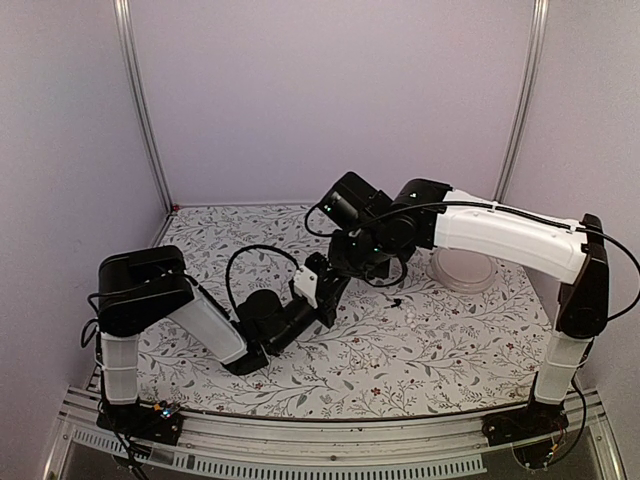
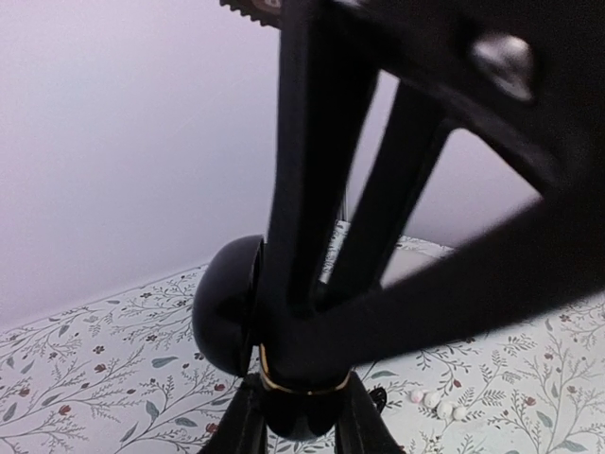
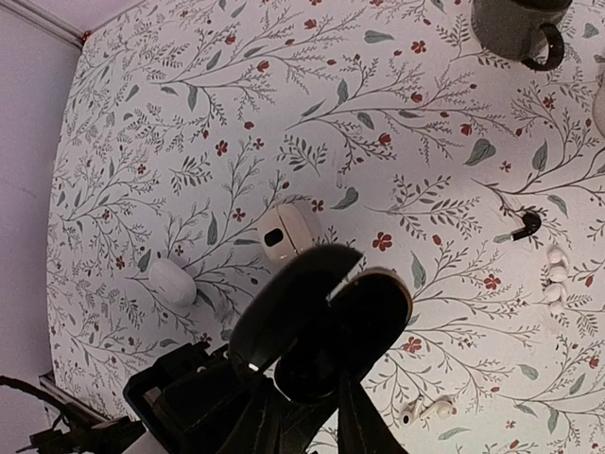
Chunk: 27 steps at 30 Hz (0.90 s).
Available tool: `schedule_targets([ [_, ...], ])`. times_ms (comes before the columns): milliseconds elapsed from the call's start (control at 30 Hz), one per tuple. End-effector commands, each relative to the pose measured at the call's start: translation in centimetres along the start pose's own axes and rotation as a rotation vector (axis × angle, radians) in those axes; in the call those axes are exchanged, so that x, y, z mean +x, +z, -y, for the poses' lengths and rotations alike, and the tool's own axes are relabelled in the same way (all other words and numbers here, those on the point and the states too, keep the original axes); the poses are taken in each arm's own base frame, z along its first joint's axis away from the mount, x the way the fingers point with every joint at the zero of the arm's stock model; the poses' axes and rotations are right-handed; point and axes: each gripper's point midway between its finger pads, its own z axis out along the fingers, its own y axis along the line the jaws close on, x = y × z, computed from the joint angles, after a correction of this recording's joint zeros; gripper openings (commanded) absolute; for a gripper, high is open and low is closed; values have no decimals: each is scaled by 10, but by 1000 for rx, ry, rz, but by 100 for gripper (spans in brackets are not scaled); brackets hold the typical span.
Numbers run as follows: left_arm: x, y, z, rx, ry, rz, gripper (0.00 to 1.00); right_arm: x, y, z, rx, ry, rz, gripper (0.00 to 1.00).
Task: Insert the wireless bluetooth earbuds into the charging case
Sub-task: Adjust the right earbud in the right side groove of the charging case.
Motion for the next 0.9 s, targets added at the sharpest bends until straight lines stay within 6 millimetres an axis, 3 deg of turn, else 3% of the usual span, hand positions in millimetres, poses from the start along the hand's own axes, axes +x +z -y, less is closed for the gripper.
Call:
schedule_targets([
  [0,-45,4,-2,-23,-88,160,0,26,8,-6,-5,-25,-98,23],
  [300,-44,5,0,-12,-103,161,0,20,1,-7,-19,-17,-77,24],
  [633,-41,-2,-2,39,-123,162,0,2,-34,2,-106,-7,26,39],
  [867,-40,-4,-2,94,-141,156,0,-7,-55,5,-172,-31,84,44],
])
